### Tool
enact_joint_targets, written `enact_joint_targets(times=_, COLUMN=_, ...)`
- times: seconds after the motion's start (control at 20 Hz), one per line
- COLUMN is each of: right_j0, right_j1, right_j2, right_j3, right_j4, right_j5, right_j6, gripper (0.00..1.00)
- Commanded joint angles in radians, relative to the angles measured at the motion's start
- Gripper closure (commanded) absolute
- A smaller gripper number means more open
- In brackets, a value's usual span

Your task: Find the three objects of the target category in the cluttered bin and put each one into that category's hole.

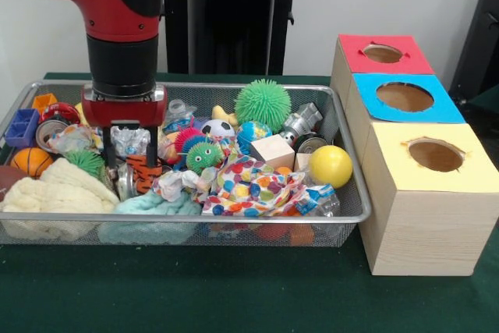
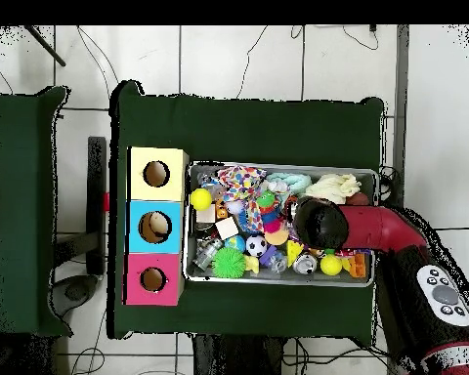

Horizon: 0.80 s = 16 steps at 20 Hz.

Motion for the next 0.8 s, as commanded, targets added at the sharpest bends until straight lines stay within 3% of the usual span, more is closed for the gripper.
enact_joint_targets(times=0.05, right_j0=0.025, right_j1=0.011, right_j2=-0.032, right_j3=0.093, right_j4=-0.056, right_j5=-0.015, right_j6=0.026, gripper=0.00)
enact_joint_targets(times=0.8, right_j0=0.060, right_j1=0.014, right_j2=-0.036, right_j3=0.112, right_j4=-0.028, right_j5=-0.052, right_j6=0.061, gripper=0.00)
